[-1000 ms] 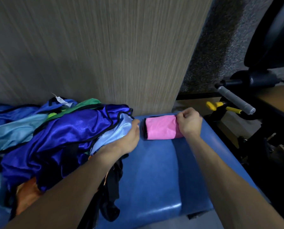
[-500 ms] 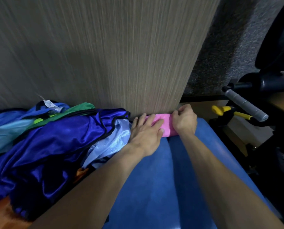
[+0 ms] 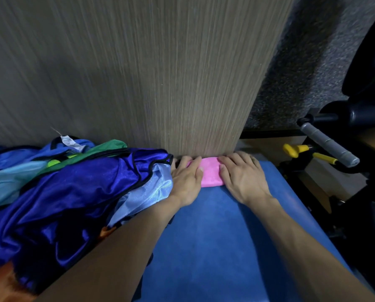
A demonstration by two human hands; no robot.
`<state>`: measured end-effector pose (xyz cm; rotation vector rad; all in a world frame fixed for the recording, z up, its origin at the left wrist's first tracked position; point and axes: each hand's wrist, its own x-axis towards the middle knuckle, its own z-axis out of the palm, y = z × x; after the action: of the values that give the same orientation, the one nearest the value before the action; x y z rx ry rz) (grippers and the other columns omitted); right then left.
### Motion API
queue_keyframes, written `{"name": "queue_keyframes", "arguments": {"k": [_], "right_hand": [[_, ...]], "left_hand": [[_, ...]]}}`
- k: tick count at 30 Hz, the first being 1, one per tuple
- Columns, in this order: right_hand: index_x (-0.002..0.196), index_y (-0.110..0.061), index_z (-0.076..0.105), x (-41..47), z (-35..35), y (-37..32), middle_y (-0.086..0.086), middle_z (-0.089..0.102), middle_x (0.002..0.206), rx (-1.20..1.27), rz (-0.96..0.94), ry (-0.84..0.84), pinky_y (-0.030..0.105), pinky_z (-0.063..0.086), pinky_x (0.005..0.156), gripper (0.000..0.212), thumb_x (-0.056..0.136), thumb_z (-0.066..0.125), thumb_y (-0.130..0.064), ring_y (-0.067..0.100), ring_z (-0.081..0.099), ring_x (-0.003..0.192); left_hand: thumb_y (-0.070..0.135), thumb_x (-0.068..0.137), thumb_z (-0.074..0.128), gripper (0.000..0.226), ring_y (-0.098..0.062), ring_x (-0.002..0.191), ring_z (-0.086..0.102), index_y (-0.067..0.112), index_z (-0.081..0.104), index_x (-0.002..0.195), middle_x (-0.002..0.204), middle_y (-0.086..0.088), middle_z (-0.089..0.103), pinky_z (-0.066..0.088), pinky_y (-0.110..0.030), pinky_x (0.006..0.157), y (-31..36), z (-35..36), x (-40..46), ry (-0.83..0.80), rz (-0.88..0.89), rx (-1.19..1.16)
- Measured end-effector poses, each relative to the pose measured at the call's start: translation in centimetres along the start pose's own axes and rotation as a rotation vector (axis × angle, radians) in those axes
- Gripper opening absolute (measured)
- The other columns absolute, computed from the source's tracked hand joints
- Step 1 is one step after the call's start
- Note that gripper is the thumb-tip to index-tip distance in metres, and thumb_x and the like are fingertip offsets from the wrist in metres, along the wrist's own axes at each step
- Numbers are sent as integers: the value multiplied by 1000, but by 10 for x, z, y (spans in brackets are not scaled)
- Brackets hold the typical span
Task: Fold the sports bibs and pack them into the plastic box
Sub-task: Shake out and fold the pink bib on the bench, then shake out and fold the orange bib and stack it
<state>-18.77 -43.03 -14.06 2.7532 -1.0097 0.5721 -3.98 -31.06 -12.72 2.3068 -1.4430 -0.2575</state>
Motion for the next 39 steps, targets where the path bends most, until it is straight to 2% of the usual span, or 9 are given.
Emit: {"name": "queue_keyframes", "arguments": {"k": [4, 9, 14, 20, 25, 28, 32, 36, 39], "right_hand": [[128, -16, 63, -3, -1, -4, 1, 60, 130, 51, -172, 45, 44, 37, 112, 43, 106, 33, -38, 27, 51, 129], [151, -17, 46, -8, -1, 5, 1, 45, 154, 96, -221, -169, 47, 29, 122, 80, 98, 27, -73, 23, 34, 148], [153, -13, 44, -7, -17, -2, 6, 45, 156, 76, -174, -212, 51, 19, 122, 101, 91, -4, -79, 30, 33, 150], [151, -14, 44, -26, -52, -53, 5, 39, 159, 324, -91, -117, 42, 18, 126, 71, 97, 33, -58, 26, 27, 151], [138, -13, 56, -48, -111, -145, -8, 55, 137, 687, -77, 27, 6, 22, 109, 46, 98, 51, -35, 13, 49, 130], [140, -17, 55, -69, -129, -189, -6, 55, 137, 799, -70, -3, 11, 29, 108, 49, 93, 56, -32, 8, 49, 127], [145, -18, 51, -84, -121, -227, -3, 56, 139, 817, -7, -38, 27, 36, 111, 56, 92, 66, -26, 15, 51, 129], [147, -18, 48, -90, -121, -247, -2, 57, 139, 894, 100, -50, 45, 44, 110, 65, 87, 65, -34, 17, 54, 127], [151, -30, 43, -89, -122, -256, -7, 61, 123, 982, 170, -18, 34, 50, 101, 70, 89, 75, -32, 9, 59, 108]], "left_hand": [[31, 110, 28, 45, -32, 134, 27, 27, 39, 153, 149, 2, 37, 15, -34, 113, 6, -2, 0, -27, -19, -2], [33, 108, 34, 53, -30, 139, 22, 23, 26, 159, 156, -1, 27, 14, -38, 114, 14, -9, -5, -42, -20, 70], [25, 105, 38, 59, -27, 152, 11, 15, 20, 161, 165, -3, 16, 16, -45, 124, 33, -34, -41, 39, 267, 50], [15, 103, 47, 40, -20, 130, 48, 17, 53, 143, 143, 4, 50, 41, -36, 109, 18, -118, -98, 240, 566, -178], [13, 94, 61, 21, -25, 102, 61, 20, 68, 113, 108, 2, 65, 46, -41, 94, -64, -196, -149, 571, 339, -92], [22, 92, 62, 16, -26, 97, 61, 22, 69, 106, 103, 4, 65, 47, -42, 90, -120, -202, -186, 688, 143, -54], [66, 87, 52, 57, -30, 113, 57, 27, 64, 125, 121, 3, 63, 47, -47, 96, -152, -180, -212, 412, -93, 163], [48, 92, 65, 22, -25, 111, 51, 30, 69, 104, 110, 9, 63, 38, -42, 92, -144, -183, -211, 480, -16, 203], [43, 99, 58, 16, -24, 99, 55, 28, 64, 99, 99, 10, 66, 41, -41, 85, -130, -200, -214, 600, 84, 29]]}}
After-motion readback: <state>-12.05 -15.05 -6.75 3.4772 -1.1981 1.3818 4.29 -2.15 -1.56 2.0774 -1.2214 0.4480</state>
